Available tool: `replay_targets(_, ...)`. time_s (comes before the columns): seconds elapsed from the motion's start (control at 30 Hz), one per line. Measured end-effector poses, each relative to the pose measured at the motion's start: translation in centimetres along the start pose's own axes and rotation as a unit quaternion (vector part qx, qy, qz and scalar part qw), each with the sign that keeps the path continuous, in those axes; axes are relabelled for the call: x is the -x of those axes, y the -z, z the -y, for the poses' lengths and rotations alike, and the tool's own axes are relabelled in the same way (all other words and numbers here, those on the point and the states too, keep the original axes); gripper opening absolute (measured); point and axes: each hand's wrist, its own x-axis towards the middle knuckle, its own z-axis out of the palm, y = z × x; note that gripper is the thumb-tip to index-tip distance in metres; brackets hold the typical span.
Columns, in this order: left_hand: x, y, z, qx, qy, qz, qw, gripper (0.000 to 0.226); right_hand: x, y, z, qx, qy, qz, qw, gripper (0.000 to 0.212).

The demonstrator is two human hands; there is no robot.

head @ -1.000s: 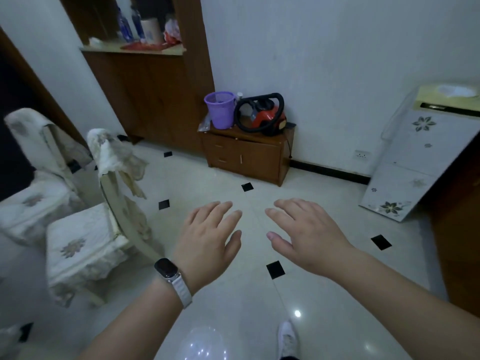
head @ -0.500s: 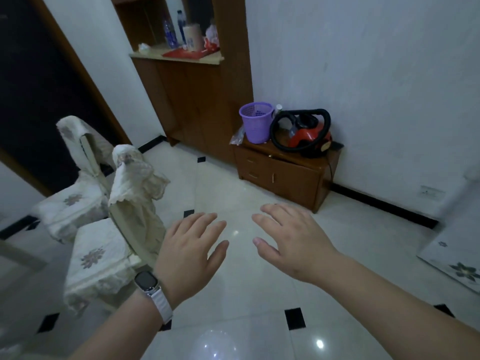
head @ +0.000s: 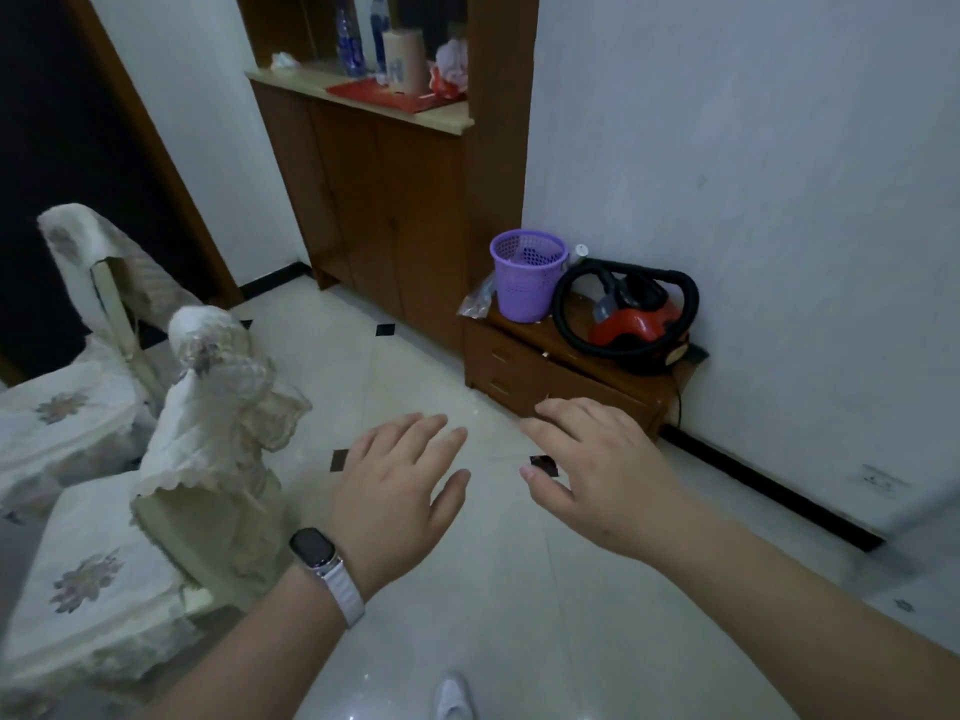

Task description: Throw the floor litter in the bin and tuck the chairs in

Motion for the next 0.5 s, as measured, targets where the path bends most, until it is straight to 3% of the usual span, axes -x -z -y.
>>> replay_targets(0.2, -9.7, -3.8, 9.5, -0.002, -0.009, -0.013, 1.0, 0.04, -10.8, -1.3, -4.4, 0.053, -0.016, -0.02, 0.998, 0.046)
replay_targets(0.5, -19.2, -10.4, 16.3, 0.009, 0.006, 0.013, 1.0, 0.041, -22.6, -6.6, -10.5, 0.018, -0.011, 0.004, 1.0, 0.046)
